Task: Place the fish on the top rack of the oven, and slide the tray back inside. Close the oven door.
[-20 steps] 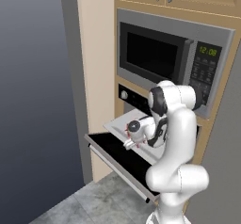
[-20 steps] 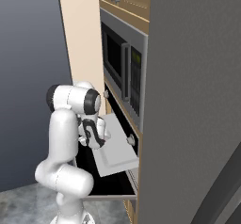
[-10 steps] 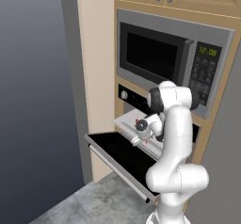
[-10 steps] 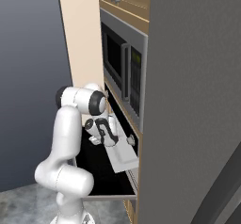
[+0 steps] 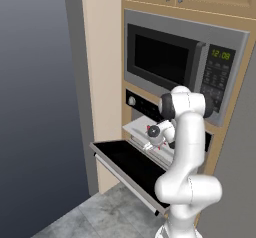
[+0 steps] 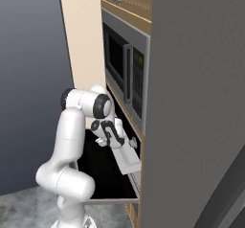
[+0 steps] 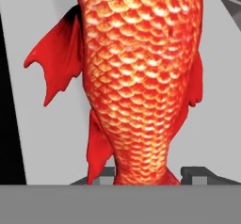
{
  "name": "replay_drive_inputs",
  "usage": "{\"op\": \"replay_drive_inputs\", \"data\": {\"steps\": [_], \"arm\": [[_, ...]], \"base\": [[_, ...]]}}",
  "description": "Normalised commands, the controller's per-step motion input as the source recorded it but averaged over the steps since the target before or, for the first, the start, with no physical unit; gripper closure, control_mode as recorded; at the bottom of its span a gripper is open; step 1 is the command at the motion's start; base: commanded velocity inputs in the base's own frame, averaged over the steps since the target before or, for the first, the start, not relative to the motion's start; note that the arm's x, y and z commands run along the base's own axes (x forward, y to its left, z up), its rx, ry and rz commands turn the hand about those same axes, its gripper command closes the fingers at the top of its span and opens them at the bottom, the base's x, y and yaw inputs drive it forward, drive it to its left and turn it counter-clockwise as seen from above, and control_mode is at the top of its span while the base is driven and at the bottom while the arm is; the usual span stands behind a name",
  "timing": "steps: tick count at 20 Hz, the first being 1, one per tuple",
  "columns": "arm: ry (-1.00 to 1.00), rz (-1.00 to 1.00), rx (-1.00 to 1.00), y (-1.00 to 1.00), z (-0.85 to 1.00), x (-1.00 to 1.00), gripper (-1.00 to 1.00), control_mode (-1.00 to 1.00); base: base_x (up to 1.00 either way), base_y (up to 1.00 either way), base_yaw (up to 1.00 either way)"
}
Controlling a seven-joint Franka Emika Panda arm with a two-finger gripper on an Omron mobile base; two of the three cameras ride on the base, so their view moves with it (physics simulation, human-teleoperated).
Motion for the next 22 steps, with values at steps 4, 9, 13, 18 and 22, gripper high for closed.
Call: {"op": "replay_drive_inputs", "data": {"steps": [4,9,13,18,22], "arm": [[0.0,0.0,-0.08,0.13,-0.03,-0.21,-1.0,-1.0],[0.0,0.0,-0.04,0.0,0.09,-0.44,-1.0,-1.0],[-0.03,0.0,0.0,0.0,0.34,-0.45,-1.0,-1.0],[-0.1,0.0,-0.03,0.06,0.46,-0.97,-1.0,-1.0],[-0.06,0.03,-0.04,0.41,0.47,-0.66,-1.0,-1.0]], "base": [[0.0,0.0,0.0],[0.0,0.0,0.0],[0.0,0.0,0.0],[0.0,0.0,0.0],[0.0,0.0,0.0]]}}
